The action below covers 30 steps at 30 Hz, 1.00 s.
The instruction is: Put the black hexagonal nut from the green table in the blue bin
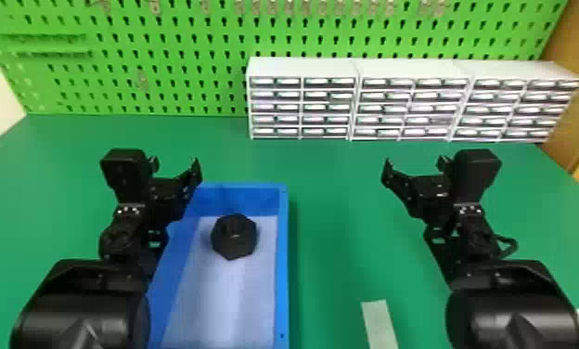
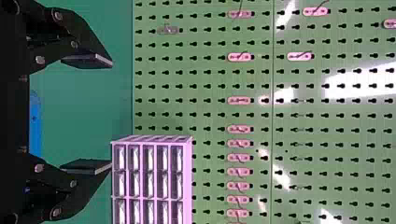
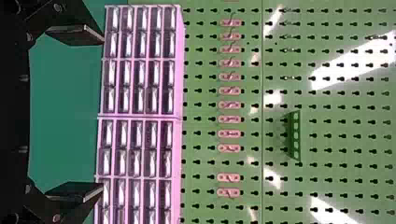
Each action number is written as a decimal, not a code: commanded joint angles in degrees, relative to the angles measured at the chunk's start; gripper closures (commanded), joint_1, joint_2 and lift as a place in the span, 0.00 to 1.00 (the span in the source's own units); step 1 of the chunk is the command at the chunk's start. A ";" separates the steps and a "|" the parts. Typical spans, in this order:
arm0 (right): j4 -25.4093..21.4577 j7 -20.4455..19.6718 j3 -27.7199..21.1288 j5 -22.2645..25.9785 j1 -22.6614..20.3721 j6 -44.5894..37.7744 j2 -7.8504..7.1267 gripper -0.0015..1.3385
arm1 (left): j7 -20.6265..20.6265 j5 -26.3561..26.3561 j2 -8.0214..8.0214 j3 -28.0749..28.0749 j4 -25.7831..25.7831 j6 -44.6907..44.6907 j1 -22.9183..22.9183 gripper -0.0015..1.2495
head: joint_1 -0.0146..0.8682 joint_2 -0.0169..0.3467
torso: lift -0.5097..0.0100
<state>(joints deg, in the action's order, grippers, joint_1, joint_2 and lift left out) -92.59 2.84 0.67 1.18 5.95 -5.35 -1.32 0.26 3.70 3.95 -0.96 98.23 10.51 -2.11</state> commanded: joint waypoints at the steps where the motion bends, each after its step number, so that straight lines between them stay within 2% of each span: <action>1: -0.04 -0.12 -0.59 -1.09 -0.32 0.34 0.18 0.14 | 0.00 -0.10 0.00 0.08 0.03 0.04 0.18 0.39 | 0.79 0.19 | 0.80; 8: -0.04 -1.35 -0.76 -1.88 -0.76 2.28 0.35 0.14 | 0.00 -0.19 0.00 -0.01 0.12 0.04 -0.17 0.39 | 0.79 0.19 | 0.80; 30: -0.04 -1.52 -1.11 -1.70 -1.02 2.45 0.53 0.14 | 0.09 -0.01 -0.09 -0.27 0.12 0.39 -0.52 0.39 | 0.79 0.19 | 0.80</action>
<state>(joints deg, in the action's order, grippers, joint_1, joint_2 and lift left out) -92.64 1.34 -0.51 -0.53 4.84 -2.92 -0.76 0.32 3.50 3.87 -1.23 98.36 10.63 -2.39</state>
